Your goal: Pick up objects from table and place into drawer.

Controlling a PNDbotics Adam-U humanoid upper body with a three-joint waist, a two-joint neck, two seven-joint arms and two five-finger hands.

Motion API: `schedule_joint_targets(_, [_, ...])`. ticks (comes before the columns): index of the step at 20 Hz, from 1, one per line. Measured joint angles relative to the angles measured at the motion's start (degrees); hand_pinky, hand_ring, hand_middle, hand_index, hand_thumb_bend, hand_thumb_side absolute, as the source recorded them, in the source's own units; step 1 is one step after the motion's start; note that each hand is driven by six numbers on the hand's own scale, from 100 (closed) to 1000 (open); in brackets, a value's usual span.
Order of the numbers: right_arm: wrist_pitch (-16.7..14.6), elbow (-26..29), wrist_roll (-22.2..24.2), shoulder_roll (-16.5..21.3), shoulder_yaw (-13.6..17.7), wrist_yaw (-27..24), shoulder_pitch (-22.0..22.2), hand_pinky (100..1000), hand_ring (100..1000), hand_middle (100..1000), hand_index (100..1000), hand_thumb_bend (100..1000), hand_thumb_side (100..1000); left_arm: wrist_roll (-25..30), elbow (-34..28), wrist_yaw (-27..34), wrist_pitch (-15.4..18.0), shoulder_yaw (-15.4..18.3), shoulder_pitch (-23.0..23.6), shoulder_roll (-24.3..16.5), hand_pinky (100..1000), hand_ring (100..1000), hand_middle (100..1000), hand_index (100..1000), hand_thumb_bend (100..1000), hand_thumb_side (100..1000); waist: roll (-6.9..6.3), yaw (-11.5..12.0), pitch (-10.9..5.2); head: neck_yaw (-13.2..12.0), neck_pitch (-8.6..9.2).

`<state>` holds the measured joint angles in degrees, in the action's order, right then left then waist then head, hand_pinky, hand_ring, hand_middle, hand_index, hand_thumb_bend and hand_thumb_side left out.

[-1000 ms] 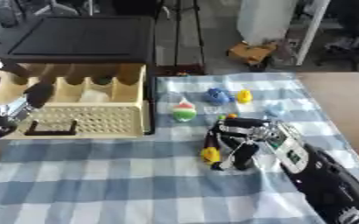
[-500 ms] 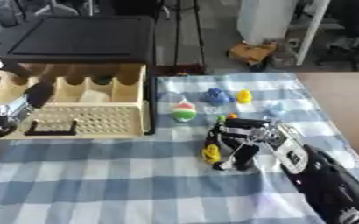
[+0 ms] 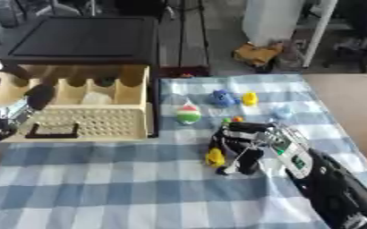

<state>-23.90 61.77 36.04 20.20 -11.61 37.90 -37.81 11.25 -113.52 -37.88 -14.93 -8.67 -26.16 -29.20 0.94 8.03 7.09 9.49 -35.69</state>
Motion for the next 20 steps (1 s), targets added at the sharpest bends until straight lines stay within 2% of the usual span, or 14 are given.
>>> schedule_joint_targets(4, [-0.3, -0.1, -0.4, -0.3, 0.0, 0.6, 0.0, 153, 242, 450, 672, 396, 155, 0.0, 0.0, 0.0, 0.0, 0.0, 0.0, 0.0, 100, 100, 100, 673, 671, 1000, 0.00, 0.1, 0.00, 0.0, 0.00])
schedule_joint_targets(7, [-0.5, -0.2, -1.2, -0.4, 0.0, 1.3, 0.0, 127, 223, 428, 650, 331, 100, 0.0, 0.0, 0.0, 0.0, 0.0, 0.0, 0.0, 100, 100, 100, 673, 670, 1000, 0.00, 0.1, 0.00, 0.0, 0.00])
schedule_joint_targets(12, [-0.8, -0.4, -3.1, -0.5, 0.0, 2.1, 0.1, 127, 223, 412, 628, 264, 100, 0.0, 0.0, 0.0, 0.0, 0.0, 0.0, 0.0, 100, 100, 100, 673, 670, 1000, 0.00, 0.1, 0.05, 0.1, 0.00])
schedule_joint_targets(13, [-0.9, -0.4, -3.5, -0.5, 0.0, 2.2, 0.1, 129, 238, 405, 619, 180, 100, 0.0, 0.0, 0.0, 0.0, 0.0, 0.0, 0.0, 100, 100, 100, 673, 670, 1000, 0.00, 0.1, 0.05, 0.1, 0.00])
schedule_joint_targets(15, [-0.9, -0.4, -4.2, -0.5, 0.0, 2.4, 0.2, 131, 258, 400, 611, 100, 100, 0.0, 0.0, 0.0, 0.0, 0.0, 0.0, 0.0, 100, 100, 100, 673, 670, 1000, 0.00, 0.1, 0.05, 0.1, 0.00])
schedule_joint_targets(20, [-0.4, -0.5, -5.5, -0.5, 0.0, 2.6, 0.5, 129, 283, 378, 580, 100, 100, 0.0, 0.0, 0.0, 0.0, 0.0, 0.0, 0.0, 100, 100, 100, 673, 669, 1000, 0.00, 0.1, 0.06, 0.1, 0.00])
